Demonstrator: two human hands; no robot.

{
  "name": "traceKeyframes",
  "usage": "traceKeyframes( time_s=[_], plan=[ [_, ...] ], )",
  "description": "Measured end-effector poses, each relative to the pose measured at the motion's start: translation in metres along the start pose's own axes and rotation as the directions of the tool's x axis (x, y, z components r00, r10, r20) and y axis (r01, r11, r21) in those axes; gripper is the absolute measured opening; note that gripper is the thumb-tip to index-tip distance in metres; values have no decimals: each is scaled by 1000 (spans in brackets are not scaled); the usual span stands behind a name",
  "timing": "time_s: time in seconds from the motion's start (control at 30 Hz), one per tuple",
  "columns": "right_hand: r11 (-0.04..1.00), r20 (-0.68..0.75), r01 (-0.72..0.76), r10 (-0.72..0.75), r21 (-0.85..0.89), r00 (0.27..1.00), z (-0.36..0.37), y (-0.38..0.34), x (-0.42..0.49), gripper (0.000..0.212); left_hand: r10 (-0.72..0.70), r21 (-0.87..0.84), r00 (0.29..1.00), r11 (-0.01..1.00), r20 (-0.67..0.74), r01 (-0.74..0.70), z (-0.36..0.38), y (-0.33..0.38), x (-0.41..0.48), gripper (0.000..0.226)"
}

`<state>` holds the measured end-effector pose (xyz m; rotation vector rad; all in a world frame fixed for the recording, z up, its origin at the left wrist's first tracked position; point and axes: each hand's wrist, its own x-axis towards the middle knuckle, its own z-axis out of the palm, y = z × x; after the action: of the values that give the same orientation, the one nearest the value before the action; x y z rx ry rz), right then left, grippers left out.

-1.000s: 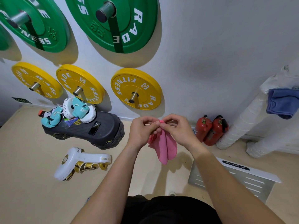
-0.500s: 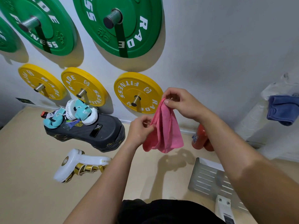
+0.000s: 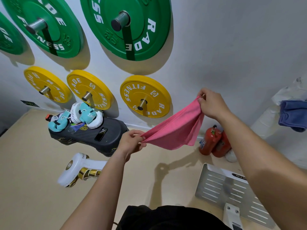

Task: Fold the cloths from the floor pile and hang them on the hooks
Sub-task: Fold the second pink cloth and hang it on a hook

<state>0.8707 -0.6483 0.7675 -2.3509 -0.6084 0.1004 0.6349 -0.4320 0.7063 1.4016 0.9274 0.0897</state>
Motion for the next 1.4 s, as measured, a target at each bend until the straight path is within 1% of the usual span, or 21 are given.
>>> traceKeyframes(
  time_s=[0.07,0.13,0.2,0.27,0.33,0.37,0.4,0.47,0.53,0.63,0.67,0.73,0.77,0.83,0.9,0.97,1.03,1.13,1.2,1.3,1.4],
  plan=[
    [998,12,-48,47,50,999,6,5,-3,12,-3,-100,1000,995,6,3,-3,9,4,19],
    [984,32,-101,97,149,995,11,8,-5,12,18,-79,1000,997,5,-17,-6,16,7,25],
    [963,35,-143,139,228,990,13,9,-6,12,79,33,997,996,7,-79,-9,22,8,27],
    [945,16,-171,174,280,985,13,8,-5,13,155,203,986,966,54,-163,-12,25,8,17],
    [931,-2,-189,200,312,980,14,7,-3,15,213,401,969,883,123,-245,-13,29,9,3],
    [927,-10,-199,213,318,977,14,8,-2,16,250,488,957,823,148,-291,-13,30,11,12],
    [925,-15,-205,221,321,975,15,8,-1,16,298,546,942,769,156,-333,-13,32,12,17],
    [921,-23,-199,219,334,975,17,9,1,15,427,585,897,699,119,-411,-12,37,12,12],
    [927,-36,-178,200,331,979,20,15,1,15,511,545,857,702,65,-459,-13,41,14,9],
    [925,-40,-170,195,339,980,27,26,-1,12,546,469,838,740,-2,-481,-21,47,22,12],
    [916,-29,-180,203,358,979,29,29,-3,14,549,437,835,756,-20,-487,-23,49,24,12],
    [865,15,-212,231,455,973,34,34,-4,18,555,370,830,784,-57,-499,-23,54,27,16],
    [824,45,-223,235,520,971,38,35,-4,18,569,366,818,781,-83,-507,-22,56,27,18],
    [782,56,-226,239,580,969,43,32,-4,16,611,414,776,754,-156,-510,-18,59,29,19],
    [799,4,-191,230,570,973,44,20,-5,10,624,453,745,749,-235,-484,-15,61,32,19],
    [838,-77,-142,213,526,974,45,9,-6,7,603,424,736,780,-309,-461,-12,64,35,15],
    [866,-136,-132,222,482,966,50,4,-6,6,563,382,730,819,-388,-429,-9,65,38,13],
    [860,-162,-201,308,469,937,57,-1,-6,10,437,275,746,899,-502,-342,-3,63,44,18],
    [823,-131,-275,385,497,913,65,-4,-10,10,360,216,771,933,-525,-288,3,59,46,24],
    [720,-16,-342,441,604,898,82,-12,-24,9,298,151,839,954,-455,-257,19,49,42,25],
    [631,131,-378,402,678,906,98,-24,-43,8,266,79,921,964,-285,-254,40,34,33,22]
  ],
)
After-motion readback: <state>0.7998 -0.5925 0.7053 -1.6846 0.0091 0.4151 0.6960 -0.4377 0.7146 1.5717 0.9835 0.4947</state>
